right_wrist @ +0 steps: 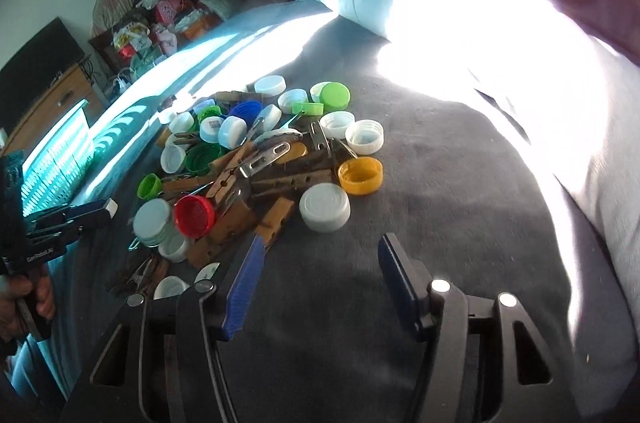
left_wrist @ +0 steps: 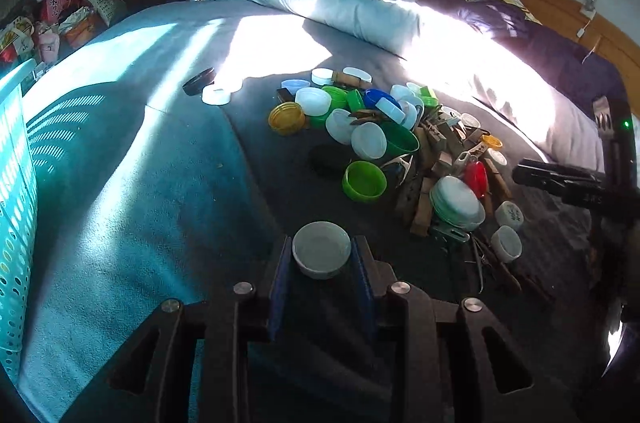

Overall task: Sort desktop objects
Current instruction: 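Grasp a white cap with the left tool while the right tool grasps a white cap, then carry both white caps over the teal basket and open both tools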

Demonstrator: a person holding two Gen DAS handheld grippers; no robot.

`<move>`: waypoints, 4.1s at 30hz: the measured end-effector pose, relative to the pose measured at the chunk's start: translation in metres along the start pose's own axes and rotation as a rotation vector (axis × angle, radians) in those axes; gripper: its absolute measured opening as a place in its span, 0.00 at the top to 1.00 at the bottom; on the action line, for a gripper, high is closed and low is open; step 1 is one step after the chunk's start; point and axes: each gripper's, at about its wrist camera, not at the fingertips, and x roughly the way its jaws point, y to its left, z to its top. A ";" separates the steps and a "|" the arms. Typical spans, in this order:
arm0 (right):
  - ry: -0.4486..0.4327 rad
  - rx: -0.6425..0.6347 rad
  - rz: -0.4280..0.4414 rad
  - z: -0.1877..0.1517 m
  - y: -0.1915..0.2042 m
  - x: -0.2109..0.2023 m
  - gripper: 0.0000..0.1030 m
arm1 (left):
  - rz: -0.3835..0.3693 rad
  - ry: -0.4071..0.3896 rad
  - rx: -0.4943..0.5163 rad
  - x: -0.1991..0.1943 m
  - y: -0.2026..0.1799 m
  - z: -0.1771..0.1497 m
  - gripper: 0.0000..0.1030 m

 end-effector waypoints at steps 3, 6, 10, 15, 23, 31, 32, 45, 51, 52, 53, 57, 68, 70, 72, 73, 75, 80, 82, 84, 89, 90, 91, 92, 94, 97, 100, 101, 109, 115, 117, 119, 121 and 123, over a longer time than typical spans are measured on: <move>0.036 -0.053 -0.033 0.013 0.007 0.023 0.49 | 0.003 0.002 0.008 0.001 -0.001 -0.001 0.70; 0.032 -0.034 -0.036 0.017 0.002 0.030 0.51 | 0.002 0.005 0.007 0.002 -0.002 -0.001 0.70; 0.025 0.005 -0.048 0.012 -0.006 0.028 0.70 | 0.018 0.007 0.020 0.004 -0.004 -0.002 0.70; 0.006 -0.003 -0.041 0.006 -0.002 0.016 0.70 | 0.017 0.010 0.019 0.004 -0.004 -0.002 0.70; -0.106 -0.067 -0.068 0.012 0.020 -0.052 0.70 | 0.049 -0.104 0.059 -0.045 -0.027 0.014 0.70; -0.526 -0.115 -0.150 0.050 0.069 -0.203 0.70 | 0.142 -0.561 0.108 -0.195 -0.076 0.076 0.70; -0.582 -0.126 -0.158 0.052 0.077 -0.221 0.70 | 0.168 -0.614 0.126 -0.211 -0.082 0.079 0.70; -0.750 -0.210 -0.102 0.068 0.154 -0.295 0.70 | 0.239 -0.746 0.112 -0.305 -0.091 0.094 0.70; -0.688 -0.243 -0.055 0.078 0.191 -0.285 0.70 | 0.280 -0.689 0.057 -0.319 -0.066 0.090 0.70; -0.678 -0.250 -0.048 0.079 0.198 -0.282 0.70 | 0.298 -0.663 0.051 -0.318 -0.060 0.088 0.70; -0.665 -0.257 -0.038 0.080 0.206 -0.278 0.70 | 0.310 -0.635 0.041 -0.317 -0.053 0.086 0.70; -0.601 -0.277 0.020 0.084 0.236 -0.259 0.70 | 0.355 -0.481 0.002 -0.304 -0.019 0.077 0.70; -0.538 -0.344 0.131 0.102 0.316 -0.227 0.70 | 0.445 -0.393 -0.116 -0.325 0.085 0.038 0.70; -0.532 -0.361 0.146 0.112 0.331 -0.223 0.70 | 0.470 -0.382 -0.124 -0.330 0.105 0.039 0.70; -0.513 -0.376 0.164 0.122 0.343 -0.219 0.70 | 0.484 -0.363 -0.141 -0.333 0.128 0.042 0.70; -0.504 -0.380 0.176 0.128 0.349 -0.217 0.70 | 0.487 -0.352 -0.148 -0.334 0.139 0.043 0.70; -0.488 -0.400 0.187 0.139 0.364 -0.213 0.70 | 0.488 -0.332 -0.165 -0.337 0.160 0.049 0.70; -0.448 -0.408 0.246 0.174 0.386 -0.202 0.70 | 0.506 -0.307 -0.183 -0.355 0.207 0.071 0.70; -0.430 -0.410 0.270 0.189 0.395 -0.198 0.70 | 0.506 -0.288 -0.183 -0.360 0.224 0.081 0.70; -0.404 -0.408 0.292 0.205 0.404 -0.192 0.70 | 0.508 -0.275 -0.188 -0.363 0.239 0.091 0.70; -0.329 -0.426 0.314 0.241 0.425 -0.169 0.70 | 0.510 -0.219 -0.192 -0.364 0.277 0.114 0.70; -0.312 -0.430 0.317 0.246 0.427 -0.165 0.70 | 0.503 -0.199 -0.187 -0.362 0.285 0.119 0.70; -0.292 -0.431 0.323 0.252 0.431 -0.161 0.70 | 0.502 -0.177 -0.181 -0.360 0.291 0.123 0.70; -0.272 -0.431 0.329 0.257 0.433 -0.157 0.70 | 0.507 -0.155 -0.171 -0.357 0.297 0.126 0.70; -0.223 -0.430 0.342 0.267 0.439 -0.147 0.70 | 0.501 -0.099 -0.157 -0.348 0.309 0.132 0.70; -0.156 -0.428 0.365 0.280 0.448 -0.133 0.70 | 0.505 -0.020 -0.114 -0.332 0.319 0.137 0.70; -0.059 -0.430 0.387 0.288 0.457 -0.112 0.70 | 0.495 0.063 -0.077 -0.309 0.322 0.137 0.70; -0.035 -0.428 0.388 0.288 0.459 -0.105 0.70 | 0.477 0.091 -0.068 -0.300 0.321 0.136 0.70; 0.108 -0.410 0.418 0.281 0.469 -0.059 0.70 | 0.415 0.181 -0.091 -0.266 0.331 0.133 0.70; 0.125 -0.419 0.424 0.274 0.475 -0.049 0.70 | 0.413 0.182 -0.109 -0.262 0.335 0.129 0.70; 0.128 -0.420 0.431 0.273 0.477 -0.048 0.70 | 0.415 0.182 -0.109 -0.262 0.334 0.128 0.70; 0.131 -0.425 0.440 0.272 0.478 -0.047 0.70 | 0.423 0.176 -0.118 -0.263 0.334 0.128 0.70; 0.140 -0.419 0.465 0.270 0.481 -0.046 0.67 | 0.431 0.174 -0.127 -0.264 0.335 0.128 0.67; 0.162 -0.411 0.502 0.268 0.484 -0.045 0.46 | 0.435 0.171 -0.117 -0.264 0.333 0.128 0.48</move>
